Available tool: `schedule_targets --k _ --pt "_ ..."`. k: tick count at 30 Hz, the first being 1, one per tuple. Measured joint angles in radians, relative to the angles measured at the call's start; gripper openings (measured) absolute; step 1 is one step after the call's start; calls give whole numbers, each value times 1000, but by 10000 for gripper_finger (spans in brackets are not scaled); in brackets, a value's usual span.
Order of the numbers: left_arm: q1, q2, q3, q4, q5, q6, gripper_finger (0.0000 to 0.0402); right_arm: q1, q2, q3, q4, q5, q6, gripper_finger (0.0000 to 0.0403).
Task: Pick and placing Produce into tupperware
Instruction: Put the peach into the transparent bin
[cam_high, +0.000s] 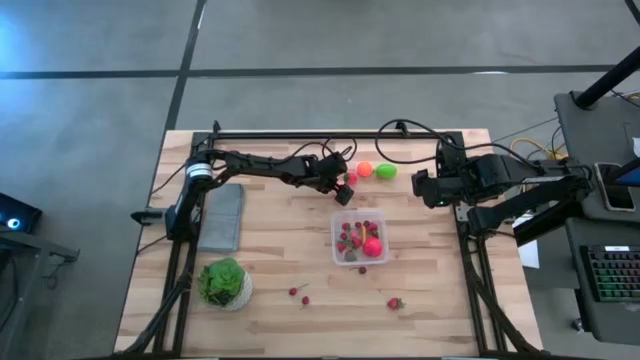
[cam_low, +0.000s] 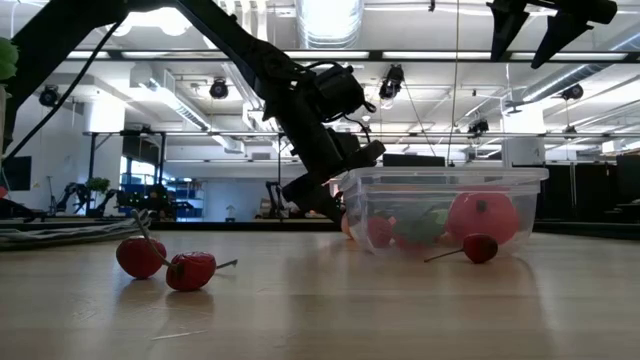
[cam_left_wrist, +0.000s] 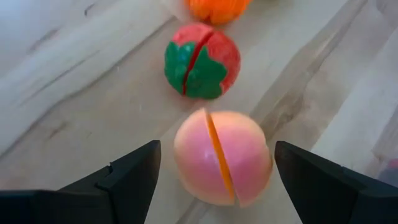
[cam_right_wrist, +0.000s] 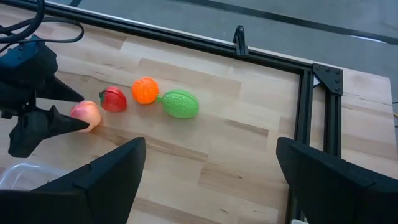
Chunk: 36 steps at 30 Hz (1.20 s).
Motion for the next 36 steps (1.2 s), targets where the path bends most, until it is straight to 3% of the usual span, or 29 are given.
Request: schedule_targets --k 21,36 --pt "0 0 -68 104 1 -3 300 0 0 0 0 -1 0 352" --pt "0 0 -74 80 -13 40 287 0 0 0 0 2 -15 352"
